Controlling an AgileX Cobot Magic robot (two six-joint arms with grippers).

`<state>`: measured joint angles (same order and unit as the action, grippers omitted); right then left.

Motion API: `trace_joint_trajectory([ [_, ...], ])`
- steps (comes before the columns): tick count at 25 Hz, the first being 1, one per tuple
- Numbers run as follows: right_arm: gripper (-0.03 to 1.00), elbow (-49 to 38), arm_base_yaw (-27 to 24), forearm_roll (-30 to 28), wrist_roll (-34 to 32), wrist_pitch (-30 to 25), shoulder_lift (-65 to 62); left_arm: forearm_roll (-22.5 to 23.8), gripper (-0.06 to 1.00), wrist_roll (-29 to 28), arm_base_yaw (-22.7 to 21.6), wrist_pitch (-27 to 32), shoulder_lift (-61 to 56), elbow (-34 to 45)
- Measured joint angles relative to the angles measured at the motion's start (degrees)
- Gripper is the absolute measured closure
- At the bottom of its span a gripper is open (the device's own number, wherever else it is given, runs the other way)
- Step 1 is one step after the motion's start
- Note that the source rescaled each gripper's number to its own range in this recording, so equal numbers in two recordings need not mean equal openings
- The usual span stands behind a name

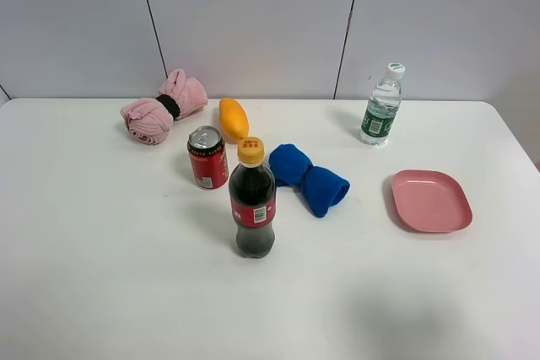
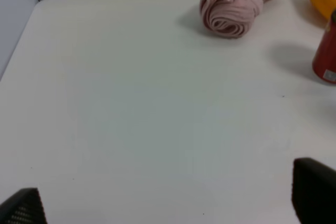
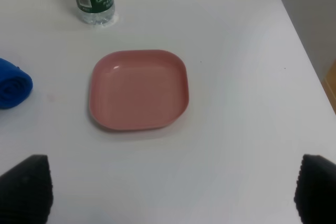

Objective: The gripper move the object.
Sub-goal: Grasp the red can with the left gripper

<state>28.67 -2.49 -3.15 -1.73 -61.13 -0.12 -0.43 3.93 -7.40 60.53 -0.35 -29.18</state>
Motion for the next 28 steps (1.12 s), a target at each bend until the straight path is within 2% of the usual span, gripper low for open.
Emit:
trace_joint_trajectory([
  [1, -0.03, 0.00, 0.00, 0.00, 0.00, 0.00, 0.00, 0.00, 0.12, 0.00, 0.00, 0.00, 0.00, 0.00],
  [28, -0.03, 0.00, 0.00, 0.00, 0.00, 0.00, 0.00, 0.00, 0.12, 0.00, 0.00, 0.00, 0.00, 0.00],
])
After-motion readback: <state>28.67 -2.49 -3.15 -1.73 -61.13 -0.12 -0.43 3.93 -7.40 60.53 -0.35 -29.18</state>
